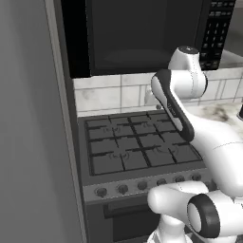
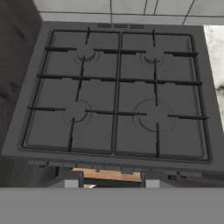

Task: Navigate to the dishwasher.

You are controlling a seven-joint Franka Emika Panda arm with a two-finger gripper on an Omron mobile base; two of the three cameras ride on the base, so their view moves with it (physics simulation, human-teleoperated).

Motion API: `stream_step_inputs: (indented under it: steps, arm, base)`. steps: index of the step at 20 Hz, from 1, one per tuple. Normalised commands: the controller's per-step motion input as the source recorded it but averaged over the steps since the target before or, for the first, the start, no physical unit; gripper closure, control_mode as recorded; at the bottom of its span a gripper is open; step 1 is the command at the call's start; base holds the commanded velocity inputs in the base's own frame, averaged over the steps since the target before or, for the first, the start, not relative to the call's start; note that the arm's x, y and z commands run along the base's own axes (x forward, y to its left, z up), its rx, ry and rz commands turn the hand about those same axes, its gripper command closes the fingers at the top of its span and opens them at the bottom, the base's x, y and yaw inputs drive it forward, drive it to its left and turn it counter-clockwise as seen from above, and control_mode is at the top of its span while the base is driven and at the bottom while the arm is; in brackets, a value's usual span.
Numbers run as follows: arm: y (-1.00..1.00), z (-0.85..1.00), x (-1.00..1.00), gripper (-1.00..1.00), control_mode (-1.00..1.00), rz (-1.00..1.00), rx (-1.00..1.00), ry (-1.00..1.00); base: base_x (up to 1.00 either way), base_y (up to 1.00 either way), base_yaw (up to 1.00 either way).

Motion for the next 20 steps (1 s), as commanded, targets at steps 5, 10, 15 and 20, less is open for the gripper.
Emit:
stream_step_inputs:
  steps: [5, 10, 15, 20]
  arm:
    - [0.0, 0.0, 0.0, -1.0, 1.0, 0.0, 0.0, 0.0]
    - [0.0, 0.0, 0.0, -1.0, 1.0, 0.0, 0.0, 0.0]
    - [0.0, 0.0, 0.0, -1.0, 1.0, 0.0, 0.0, 0.0]
    - [0.0, 0.0, 0.0, -1.0, 1.0, 0.0, 0.0, 0.0]
  base:
    - [-0.16, 0.0, 0.0]
    - [-0.66, 0.01, 0.01]
    - [-0.88, 0.02, 0.15]
    - [-0.72, 0.09, 0.33]
